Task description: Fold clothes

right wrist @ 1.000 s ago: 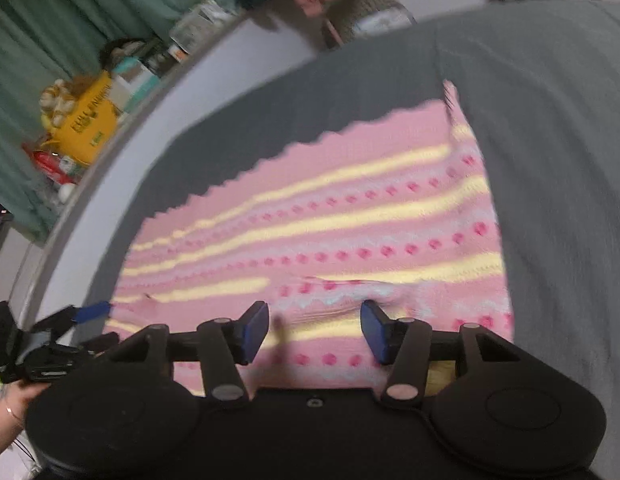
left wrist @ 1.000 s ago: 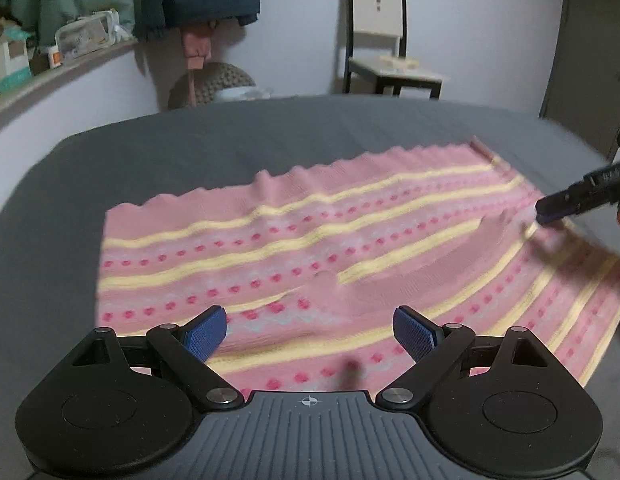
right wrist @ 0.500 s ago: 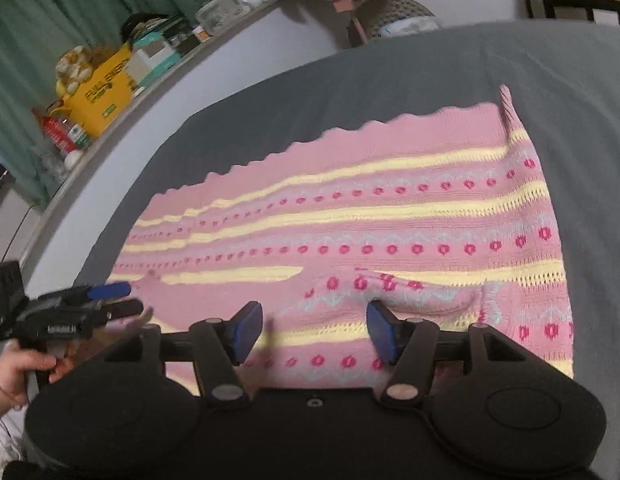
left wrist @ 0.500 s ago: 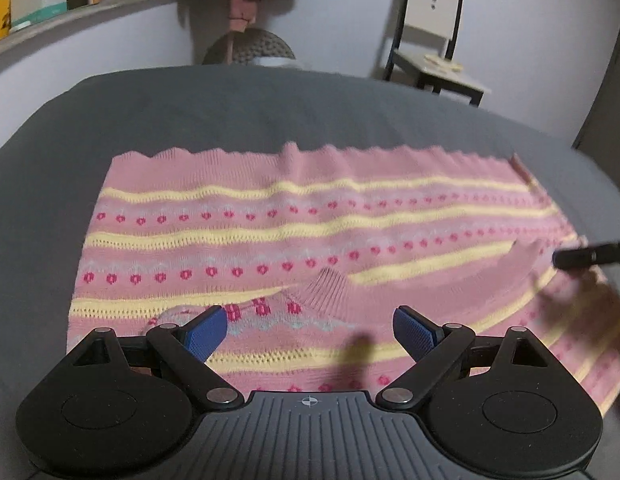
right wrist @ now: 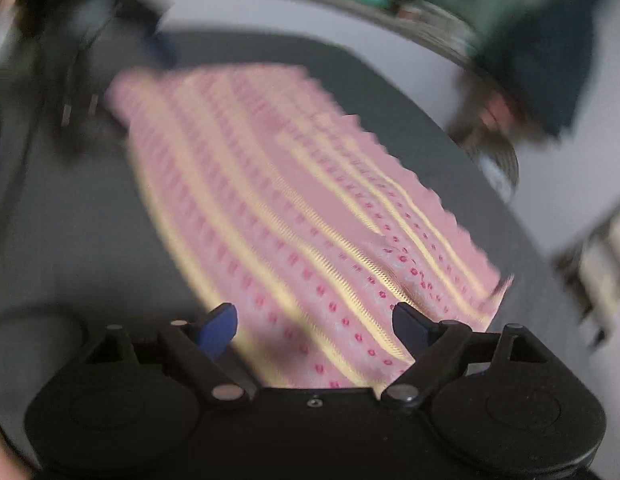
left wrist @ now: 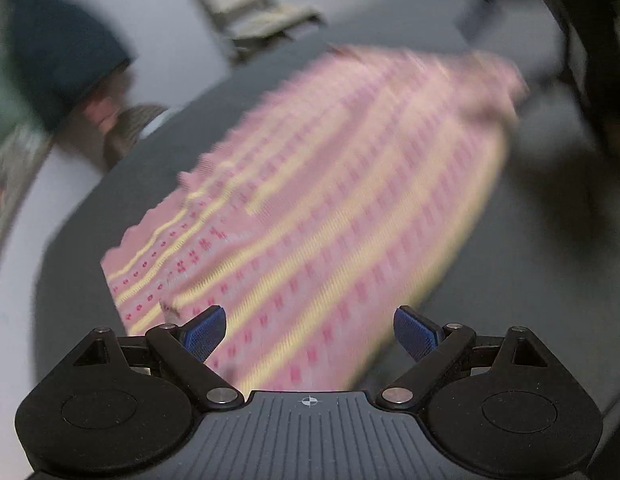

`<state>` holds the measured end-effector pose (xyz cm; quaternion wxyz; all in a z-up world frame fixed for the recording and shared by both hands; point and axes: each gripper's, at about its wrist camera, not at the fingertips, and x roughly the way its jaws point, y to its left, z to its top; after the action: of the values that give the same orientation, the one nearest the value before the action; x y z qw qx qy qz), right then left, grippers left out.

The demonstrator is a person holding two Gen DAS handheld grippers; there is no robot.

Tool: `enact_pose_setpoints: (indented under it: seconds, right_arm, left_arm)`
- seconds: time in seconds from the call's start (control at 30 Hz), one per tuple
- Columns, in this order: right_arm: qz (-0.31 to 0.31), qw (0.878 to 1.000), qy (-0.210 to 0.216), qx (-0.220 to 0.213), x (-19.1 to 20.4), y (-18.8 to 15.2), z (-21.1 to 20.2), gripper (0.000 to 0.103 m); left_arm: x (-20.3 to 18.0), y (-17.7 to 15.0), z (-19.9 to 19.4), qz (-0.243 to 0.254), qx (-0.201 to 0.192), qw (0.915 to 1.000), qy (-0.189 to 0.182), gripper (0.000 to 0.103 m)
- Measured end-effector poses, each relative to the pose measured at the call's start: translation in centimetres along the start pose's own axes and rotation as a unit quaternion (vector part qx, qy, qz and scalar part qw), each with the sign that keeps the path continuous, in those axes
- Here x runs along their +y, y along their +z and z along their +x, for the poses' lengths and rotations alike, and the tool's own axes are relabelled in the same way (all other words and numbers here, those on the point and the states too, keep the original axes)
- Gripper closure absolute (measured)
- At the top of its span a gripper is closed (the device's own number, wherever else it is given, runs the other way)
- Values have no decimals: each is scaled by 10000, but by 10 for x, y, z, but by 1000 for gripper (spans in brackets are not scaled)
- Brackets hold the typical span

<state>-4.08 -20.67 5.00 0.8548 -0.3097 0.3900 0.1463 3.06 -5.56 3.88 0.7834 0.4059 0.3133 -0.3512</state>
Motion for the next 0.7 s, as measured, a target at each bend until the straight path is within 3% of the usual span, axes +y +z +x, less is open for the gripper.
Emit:
enact_pose_setpoints:
  seconds: [0.1, 0.2, 0.3, 0.4, 0.57, 0.6, 0.7]
  right_arm:
    - [-873, 9956, -296, 156, 27, -5, 7, 18]
    - [-1548, 9853, -619, 374, 49, -12, 20, 18]
    - [-2101, 9738, -740, 456, 66, -19, 28, 18]
    - [-2113, 9737, -673, 521, 68, -21, 36, 15]
    - [-2047, 9743, -744, 575, 66, -23, 45, 7]
    - [-2027, 9744, -794, 559, 66, -23, 47, 4]
    - [-2047, 9738, -838, 536, 65, -23, 46, 3]
  left_arm:
    - [-26, -11, 3, 1015, 405, 9933, 376, 11]
    - [-41, -18, 8, 1554, 587, 9830, 779, 11]
    - [-47, -19, 11, 1772, 584, 9775, 980, 11]
    - [-49, -19, 13, 1997, 567, 9721, 1089, 11]
    - [-54, -27, 26, 2787, 605, 9461, 1536, 8]
    - [-54, -27, 27, 2825, 575, 9446, 1570, 3]
    - [-54, -25, 28, 2974, 561, 9408, 1528, 2]
